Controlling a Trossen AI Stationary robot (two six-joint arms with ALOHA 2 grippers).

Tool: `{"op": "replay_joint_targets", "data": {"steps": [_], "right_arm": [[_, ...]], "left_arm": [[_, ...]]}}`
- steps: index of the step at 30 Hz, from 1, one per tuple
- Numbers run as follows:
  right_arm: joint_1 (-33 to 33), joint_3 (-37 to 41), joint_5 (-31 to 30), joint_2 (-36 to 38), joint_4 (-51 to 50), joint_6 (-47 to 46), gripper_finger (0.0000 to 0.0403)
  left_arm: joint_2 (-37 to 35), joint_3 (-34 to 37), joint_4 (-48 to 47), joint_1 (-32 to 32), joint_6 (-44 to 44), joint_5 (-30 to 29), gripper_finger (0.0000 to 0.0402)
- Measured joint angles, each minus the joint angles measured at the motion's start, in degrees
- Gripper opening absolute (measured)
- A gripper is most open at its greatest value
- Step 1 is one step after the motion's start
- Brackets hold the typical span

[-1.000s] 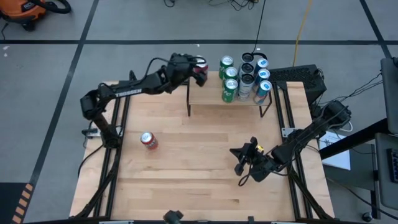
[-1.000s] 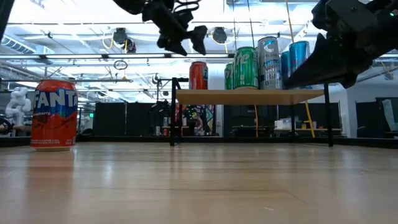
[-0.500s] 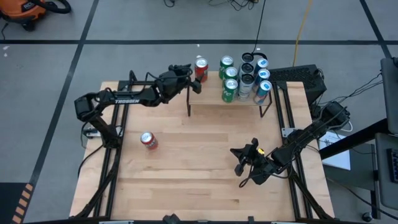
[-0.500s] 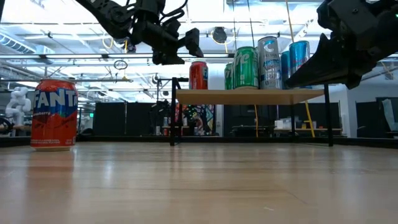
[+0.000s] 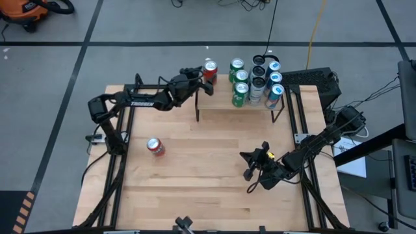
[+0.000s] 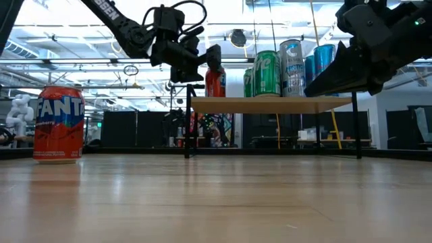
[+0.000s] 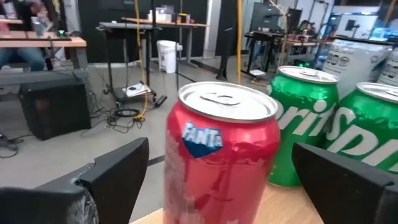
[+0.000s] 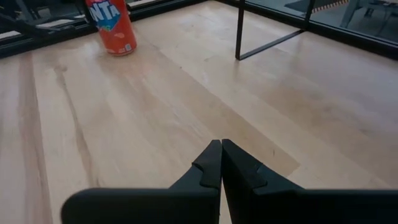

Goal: Place canned beverage on shelf
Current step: Put the top red soda can on the shelf

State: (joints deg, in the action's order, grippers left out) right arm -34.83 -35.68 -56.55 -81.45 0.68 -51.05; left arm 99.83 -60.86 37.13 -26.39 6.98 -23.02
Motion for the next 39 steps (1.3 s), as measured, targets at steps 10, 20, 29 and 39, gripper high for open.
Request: {"op": "replay_joint_targets", "data": {"steps": [10, 20, 29, 39], "right_arm": [[0.53, 0.0, 0.04, 0.0, 0.43, 0.76, 0.0], [1.1, 0.0, -0.13, 0.0, 1.33, 0.87, 0.0], [1.12, 0.0, 0.1, 0.01, 1.69, 0.57, 0.0], [1.11, 0.0, 1.17, 0.02, 1.64, 0.6, 0.0]], "left_arm": [[2.56, 0.0, 3.24, -2.14, 0.1, 4.11, 0.0394], [2.56, -0.07, 5.03, -2.93, 1.66, 8.0, 0.0356], [7.41, -4.01, 4.8, -2.89, 1.58, 9.5, 0.0352], [7.72, -4.5, 4.55, -3.19, -4.61, 10.16, 0.0323]]}}
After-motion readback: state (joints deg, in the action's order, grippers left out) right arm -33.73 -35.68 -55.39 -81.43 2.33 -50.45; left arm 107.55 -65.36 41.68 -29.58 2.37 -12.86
